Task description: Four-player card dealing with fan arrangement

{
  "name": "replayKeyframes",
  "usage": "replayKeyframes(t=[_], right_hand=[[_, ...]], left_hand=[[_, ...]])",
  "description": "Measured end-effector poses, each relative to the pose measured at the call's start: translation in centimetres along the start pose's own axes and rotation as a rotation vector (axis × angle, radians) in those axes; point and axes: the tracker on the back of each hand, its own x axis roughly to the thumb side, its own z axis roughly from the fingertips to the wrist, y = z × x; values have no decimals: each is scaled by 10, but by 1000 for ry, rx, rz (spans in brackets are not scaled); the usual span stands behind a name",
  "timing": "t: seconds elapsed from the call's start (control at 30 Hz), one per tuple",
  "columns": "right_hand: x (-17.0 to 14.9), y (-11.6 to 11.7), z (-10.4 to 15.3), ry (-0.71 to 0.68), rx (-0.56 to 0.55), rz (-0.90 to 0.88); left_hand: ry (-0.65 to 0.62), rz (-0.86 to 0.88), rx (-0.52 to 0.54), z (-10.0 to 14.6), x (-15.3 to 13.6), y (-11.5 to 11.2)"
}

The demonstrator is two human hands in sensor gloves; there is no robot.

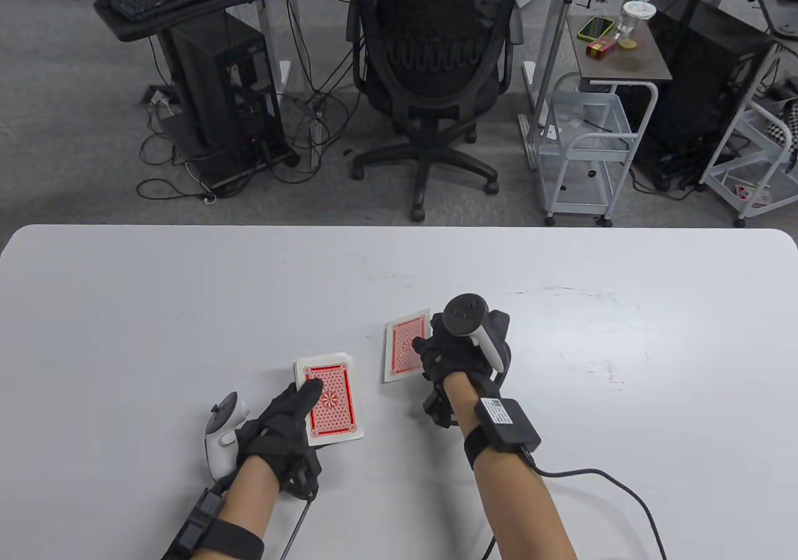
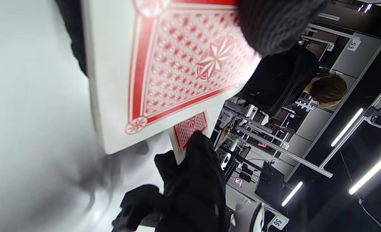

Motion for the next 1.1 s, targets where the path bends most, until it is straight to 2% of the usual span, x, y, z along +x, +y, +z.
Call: replayKeyframes(t=[0.17, 0.3, 0.4, 0.47, 0.57, 0.63, 0.7, 0.77, 0.83, 0.9, 0.97, 1.1], right_hand=[[12, 9, -14, 64, -71, 299], [15, 10, -16, 88, -42, 370], [12, 2, -10, 100, -42, 370], [13, -6, -1, 65, -48, 311], [21, -14, 22, -71, 38, 104], [28, -9, 40, -183, 149, -67], [34, 4, 60, -291, 317, -214], [38, 16, 75, -329, 402, -243], [40, 29, 88, -330, 396, -182], [38, 34, 93, -308, 324, -175], [34, 34, 97, -264, 274, -202], [28, 26, 99, -231, 200, -256]], left_hand=[[13, -23, 6, -3, -1, 2], [18, -32, 10, -4, -1, 2], [14, -34, 7, -6, -2, 3], [11, -31, 5, -6, -2, 3], [0, -29, -9, -7, -3, -1], [-6, -20, -19, -7, -3, -5], [-21, -16, -28, -6, -3, -9], [-31, -24, -33, -5, -4, -13], [-39, -26, -42, -5, -6, -18], [-44, -4, -46, -3, -8, -22], [-46, -28, -21, -1, -13, -23], [-32, 35, -63, -3, -17, -27]])
